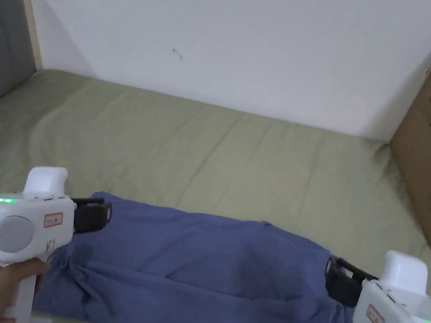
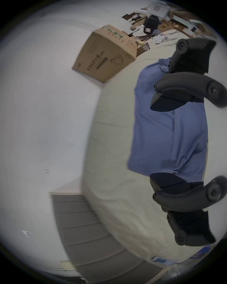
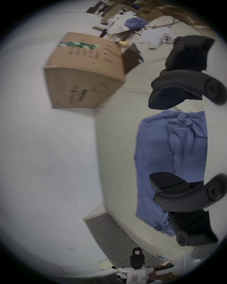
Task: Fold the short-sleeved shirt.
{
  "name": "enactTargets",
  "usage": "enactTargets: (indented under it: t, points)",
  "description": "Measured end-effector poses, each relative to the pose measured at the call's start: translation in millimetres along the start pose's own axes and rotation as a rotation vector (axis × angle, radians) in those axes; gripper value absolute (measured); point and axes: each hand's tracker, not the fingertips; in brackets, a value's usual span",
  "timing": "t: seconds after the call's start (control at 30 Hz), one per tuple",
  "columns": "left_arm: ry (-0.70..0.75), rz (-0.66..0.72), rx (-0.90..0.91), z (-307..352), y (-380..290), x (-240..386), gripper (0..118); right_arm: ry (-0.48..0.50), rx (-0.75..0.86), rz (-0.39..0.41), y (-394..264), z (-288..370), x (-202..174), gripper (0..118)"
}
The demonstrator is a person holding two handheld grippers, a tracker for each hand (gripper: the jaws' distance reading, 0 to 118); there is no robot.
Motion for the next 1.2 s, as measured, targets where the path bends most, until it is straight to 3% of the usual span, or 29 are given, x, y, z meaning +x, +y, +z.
enactTargets:
  t: [0.2,0.27,0.3,0.33,0.37,0.4,0.47,0.5,0.73,1.07,1.1,1.13,1.17,1.2]
  points:
    - [0.031,-0.107,0.218,68,-9,31,84,-0.062,0.217,0.076,7,80,-26,90]
    - [0.022,-0.131,0.256,81,-20,35,78,-0.082,0.247,0.092,2,93,-34,89]
    - [0.023,-0.138,0.276,86,-25,36,67,-0.091,0.259,0.099,-1,99,-37,79]
    - [0.018,-0.148,0.282,90,-30,38,49,-0.096,0.272,0.110,-4,104,-40,60]
    - [0.009,-0.148,0.287,94,-34,39,22,-0.119,0.288,0.128,-7,105,-44,35]
    - [0.003,-0.151,0.283,95,-37,40,0,-0.135,0.292,0.138,-10,108,-47,0]
    - [-0.012,-0.160,0.282,96,-41,41,0,-0.146,0.318,0.107,-12,110,-48,0]
    - [-0.034,-0.166,0.259,96,-40,42,0,-0.098,0.303,0.099,-13,110,-48,0]
    - [-0.005,-0.170,0.220,89,-42,38,0,-0.091,0.294,0.101,-9,105,-52,0]
    - [0.048,-0.023,-0.212,2,-46,-19,0,-0.084,0.238,0.077,-15,88,-41,0]
    - [0.068,-0.011,-0.274,-10,-48,-25,8,-0.086,0.229,0.075,-16,85,-40,0]
    - [0.071,0.008,-0.320,-21,-52,-32,25,-0.088,0.220,0.073,-17,81,-39,0]
    - [0.072,0.031,-0.368,-33,-55,-39,52,-0.091,0.210,0.071,-20,78,-37,0]
    - [0.085,0.063,-0.399,-43,-60,-45,90,-0.096,0.199,0.073,-21,74,-36,0]
